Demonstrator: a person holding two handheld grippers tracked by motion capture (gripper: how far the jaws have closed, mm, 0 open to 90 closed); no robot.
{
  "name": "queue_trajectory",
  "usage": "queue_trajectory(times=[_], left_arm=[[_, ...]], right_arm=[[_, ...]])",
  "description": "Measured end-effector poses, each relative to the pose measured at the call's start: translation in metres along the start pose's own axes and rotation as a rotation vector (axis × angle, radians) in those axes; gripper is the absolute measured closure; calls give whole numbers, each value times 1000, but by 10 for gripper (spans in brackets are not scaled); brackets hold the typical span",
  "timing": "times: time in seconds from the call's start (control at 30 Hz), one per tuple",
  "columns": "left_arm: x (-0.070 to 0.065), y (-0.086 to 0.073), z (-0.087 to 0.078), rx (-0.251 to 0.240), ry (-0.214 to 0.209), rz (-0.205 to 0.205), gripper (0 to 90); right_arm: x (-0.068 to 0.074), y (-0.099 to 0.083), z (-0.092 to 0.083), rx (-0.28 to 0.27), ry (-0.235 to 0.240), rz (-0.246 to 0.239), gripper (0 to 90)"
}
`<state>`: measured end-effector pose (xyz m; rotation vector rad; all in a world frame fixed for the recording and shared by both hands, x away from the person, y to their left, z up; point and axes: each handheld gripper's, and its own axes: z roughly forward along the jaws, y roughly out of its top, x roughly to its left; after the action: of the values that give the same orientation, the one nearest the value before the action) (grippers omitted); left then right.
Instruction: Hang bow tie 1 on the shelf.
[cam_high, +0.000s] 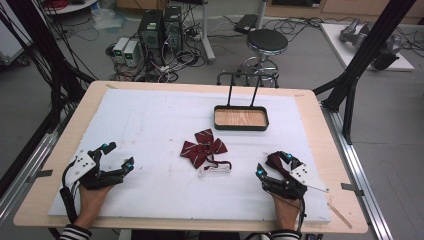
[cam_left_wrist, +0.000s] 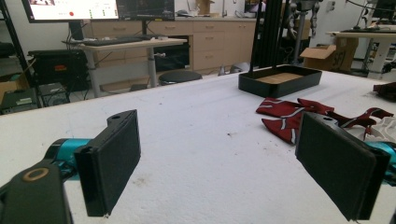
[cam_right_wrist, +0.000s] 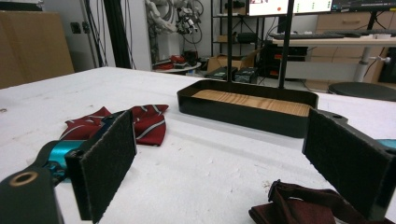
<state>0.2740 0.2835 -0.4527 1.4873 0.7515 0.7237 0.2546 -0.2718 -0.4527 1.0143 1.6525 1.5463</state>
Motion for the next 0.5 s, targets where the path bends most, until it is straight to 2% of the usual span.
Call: queue_trajectory(times=[0.2,0.5], left_arm=[[0,0,0,0,0,4,145],[-1,0,0,-4,0,6,145]], right_arm=[[0,0,0,2,-4,8,89],[1,0,1,5,-18,-11,89]])
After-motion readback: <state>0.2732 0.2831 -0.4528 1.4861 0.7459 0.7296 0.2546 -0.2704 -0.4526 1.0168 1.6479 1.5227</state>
